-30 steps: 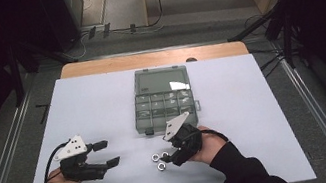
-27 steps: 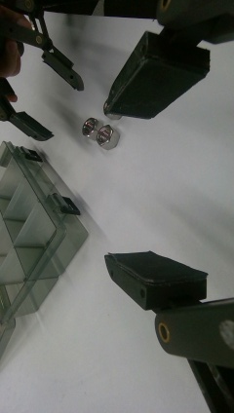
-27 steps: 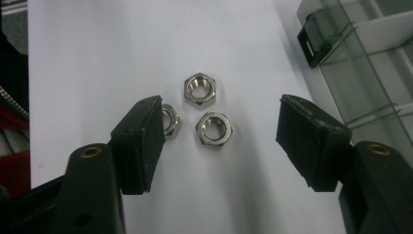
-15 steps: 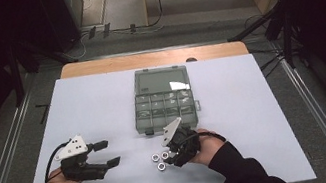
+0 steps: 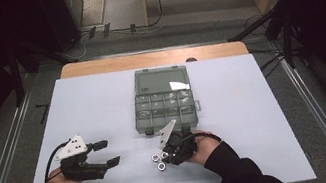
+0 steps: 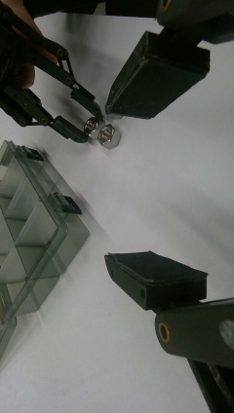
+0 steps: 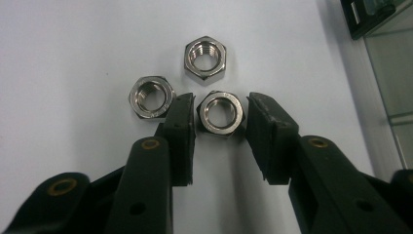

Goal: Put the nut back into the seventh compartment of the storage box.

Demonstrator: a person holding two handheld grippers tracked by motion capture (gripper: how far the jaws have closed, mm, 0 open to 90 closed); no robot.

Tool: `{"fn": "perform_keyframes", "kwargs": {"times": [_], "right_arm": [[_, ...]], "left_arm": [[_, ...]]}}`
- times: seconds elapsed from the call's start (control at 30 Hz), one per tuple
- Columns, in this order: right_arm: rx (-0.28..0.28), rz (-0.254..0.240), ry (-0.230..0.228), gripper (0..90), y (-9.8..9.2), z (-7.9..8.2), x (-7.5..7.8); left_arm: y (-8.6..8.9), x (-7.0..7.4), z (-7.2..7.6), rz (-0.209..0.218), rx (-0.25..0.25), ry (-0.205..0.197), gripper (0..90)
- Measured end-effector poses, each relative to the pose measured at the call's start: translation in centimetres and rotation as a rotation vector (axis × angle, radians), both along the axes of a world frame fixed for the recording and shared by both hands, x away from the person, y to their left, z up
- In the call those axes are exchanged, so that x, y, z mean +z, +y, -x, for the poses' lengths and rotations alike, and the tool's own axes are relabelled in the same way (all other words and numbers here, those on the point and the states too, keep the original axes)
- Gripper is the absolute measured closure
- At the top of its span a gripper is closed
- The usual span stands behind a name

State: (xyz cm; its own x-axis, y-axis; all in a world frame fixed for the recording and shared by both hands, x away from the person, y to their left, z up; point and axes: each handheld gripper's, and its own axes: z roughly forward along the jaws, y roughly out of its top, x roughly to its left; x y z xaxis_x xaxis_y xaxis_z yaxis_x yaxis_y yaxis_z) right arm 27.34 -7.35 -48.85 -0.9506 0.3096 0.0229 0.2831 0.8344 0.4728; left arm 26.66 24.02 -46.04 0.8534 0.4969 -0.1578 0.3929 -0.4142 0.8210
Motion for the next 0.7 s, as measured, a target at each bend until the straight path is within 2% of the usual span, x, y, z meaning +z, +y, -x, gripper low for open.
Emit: {"fn": "perform_keyframes", "kwargs": {"times": [0.03,0.07,0.4,0.7], "right_arm": [[0.012,-0.003,-0.011,66.0,0.04,-0.17,-0.04],[0.002,-0.002,-0.001,66.2,0.10,-0.09,-0.02],[0.002,-0.007,-0.016,71.5,0.56,0.05,-0.10],[0.003,-0.012,-0.013,71.5,0.46,-0.11,-0.09]], "left_arm": [[0.00,0.00,0.00,-0.001,0.000,0.000,25.9],[-0.01,0.00,0.01,-0.003,0.001,-0.002,25.9],[-0.01,0.05,0.02,-0.004,0.002,-0.002,25.9],[0.04,0.05,0.04,-0.001,0.005,-0.006,25.9]]}}
